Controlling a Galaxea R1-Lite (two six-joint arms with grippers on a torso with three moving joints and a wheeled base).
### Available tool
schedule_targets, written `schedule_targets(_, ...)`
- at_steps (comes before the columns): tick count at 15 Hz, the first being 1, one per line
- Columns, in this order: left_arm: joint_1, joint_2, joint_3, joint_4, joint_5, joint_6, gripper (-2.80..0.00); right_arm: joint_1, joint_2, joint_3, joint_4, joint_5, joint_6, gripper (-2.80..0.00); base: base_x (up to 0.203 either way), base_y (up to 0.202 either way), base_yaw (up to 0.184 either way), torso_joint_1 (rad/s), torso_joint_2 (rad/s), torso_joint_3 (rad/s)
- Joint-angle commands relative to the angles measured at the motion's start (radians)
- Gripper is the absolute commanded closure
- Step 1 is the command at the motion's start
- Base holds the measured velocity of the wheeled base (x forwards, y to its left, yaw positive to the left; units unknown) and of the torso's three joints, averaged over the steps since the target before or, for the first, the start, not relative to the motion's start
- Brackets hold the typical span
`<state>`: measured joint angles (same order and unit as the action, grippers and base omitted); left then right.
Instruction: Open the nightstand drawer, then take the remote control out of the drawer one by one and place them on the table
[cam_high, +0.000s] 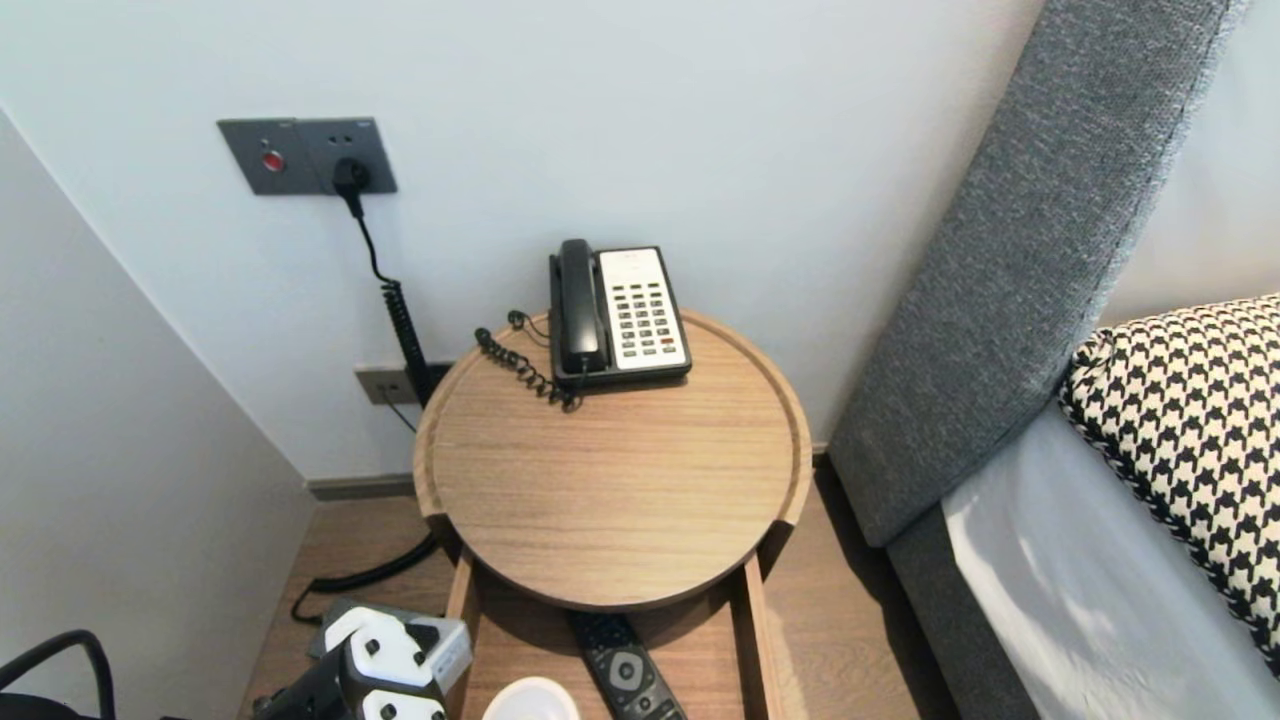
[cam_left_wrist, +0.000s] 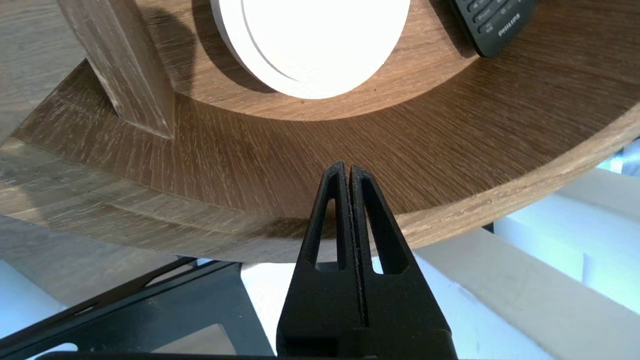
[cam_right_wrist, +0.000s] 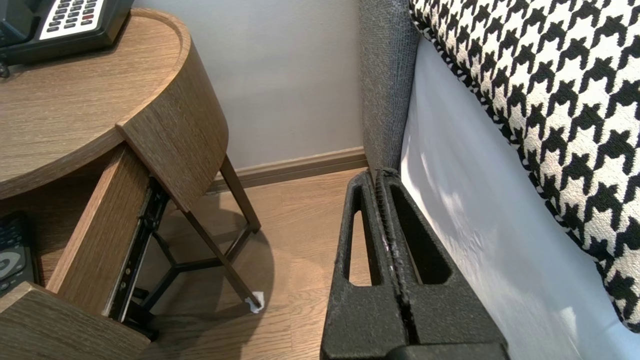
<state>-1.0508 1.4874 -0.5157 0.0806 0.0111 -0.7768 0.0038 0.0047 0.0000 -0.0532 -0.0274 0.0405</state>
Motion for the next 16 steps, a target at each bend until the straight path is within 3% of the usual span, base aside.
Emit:
schedule_targets(1, -0.009, -0.001, 0.003, 0.007, -0.002, -0.006, 0.0, 0.001, 0.001, 0.026, 0.0, 0.0, 0.001, 0.0, 0.0, 0.0, 0.0, 0.0, 0.0, 0.0)
schedule_targets(11, 0.015, -0.015, -0.084, -0.007, 0.013, -0.007, 0.0, 0.001, 0.001, 0.026, 0.0, 0.0, 0.0, 0.0, 0.0, 0.0, 0.0, 0.0, 0.0, 0.0)
schedule_targets(13, 0.052, -0.016, -0.16, 0.002, 0.012, -0.007, 0.0, 0.001, 0.001, 0.026, 0.0, -0.001, 0.001, 0.0, 0.0, 0.0, 0.0, 0.0, 0.0, 0.0)
schedule_targets(16, 0.076, -0.019, -0.289, 0.16, 0.012, -0.005, 0.0, 0.001, 0.001, 0.026, 0.0, 0.0, 0.001, 0.0, 0.0, 0.0, 0.0, 0.0, 0.0, 0.0)
